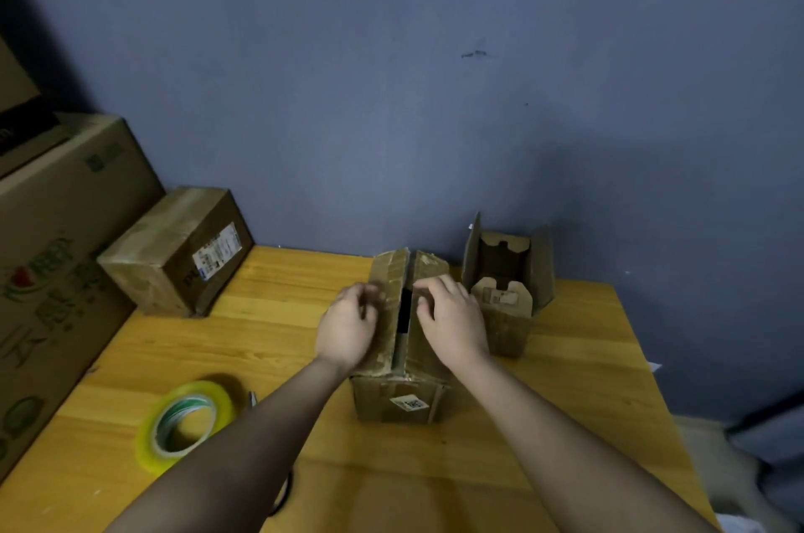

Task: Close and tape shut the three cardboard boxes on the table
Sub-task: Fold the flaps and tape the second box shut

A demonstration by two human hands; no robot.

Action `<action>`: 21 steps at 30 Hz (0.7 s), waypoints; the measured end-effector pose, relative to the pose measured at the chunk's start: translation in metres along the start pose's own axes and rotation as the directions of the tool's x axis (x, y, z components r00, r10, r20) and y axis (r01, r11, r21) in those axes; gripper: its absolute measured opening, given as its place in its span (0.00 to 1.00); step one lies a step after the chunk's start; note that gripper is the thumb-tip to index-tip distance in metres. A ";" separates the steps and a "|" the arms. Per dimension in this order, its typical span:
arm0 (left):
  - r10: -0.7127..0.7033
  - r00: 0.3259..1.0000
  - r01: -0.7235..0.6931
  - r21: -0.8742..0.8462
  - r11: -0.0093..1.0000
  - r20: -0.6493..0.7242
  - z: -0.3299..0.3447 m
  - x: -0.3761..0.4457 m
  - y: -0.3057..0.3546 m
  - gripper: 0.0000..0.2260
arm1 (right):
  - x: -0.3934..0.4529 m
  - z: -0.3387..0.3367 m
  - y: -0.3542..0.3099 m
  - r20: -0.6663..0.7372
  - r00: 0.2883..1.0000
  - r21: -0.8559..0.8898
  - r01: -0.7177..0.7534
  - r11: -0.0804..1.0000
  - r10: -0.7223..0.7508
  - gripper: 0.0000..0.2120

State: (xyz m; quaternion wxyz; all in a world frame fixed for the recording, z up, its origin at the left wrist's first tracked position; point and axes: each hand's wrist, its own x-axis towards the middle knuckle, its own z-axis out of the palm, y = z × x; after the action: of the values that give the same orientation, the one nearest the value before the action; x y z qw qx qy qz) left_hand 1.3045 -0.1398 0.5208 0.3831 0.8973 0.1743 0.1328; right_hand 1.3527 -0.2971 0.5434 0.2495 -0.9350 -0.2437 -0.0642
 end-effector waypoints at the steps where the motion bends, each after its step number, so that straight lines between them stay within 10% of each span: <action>1: -0.024 0.999 0.024 0.004 1.000 -0.030 -0.002 0.000 -0.003 0.11 | -0.001 -0.001 -0.002 -0.043 0.999 0.017 0.020 1.000 -0.020 0.12; 6: -0.188 0.971 0.203 0.090 0.975 -0.150 -0.021 -0.011 -0.037 0.12 | -0.003 0.005 -0.038 -0.144 0.956 0.092 0.269 0.959 -0.255 0.11; 12: -0.355 0.916 0.386 0.167 0.907 -0.189 -0.057 -0.041 -0.094 0.11 | -0.018 0.039 -0.104 0.069 0.838 0.138 0.530 0.837 -0.542 0.08; 21: -0.342 0.932 0.216 0.578 0.787 0.117 -0.113 -0.073 -0.184 0.16 | -0.025 0.138 -0.172 0.661 0.717 0.058 0.242 0.969 -0.219 0.15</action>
State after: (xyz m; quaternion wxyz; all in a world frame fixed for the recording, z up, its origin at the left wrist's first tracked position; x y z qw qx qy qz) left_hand 1.1573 0.0211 0.4544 0.1378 0.9424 0.2941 -0.0800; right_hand 1.2470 -0.1086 0.4926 0.1214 -0.8628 -0.4295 0.2372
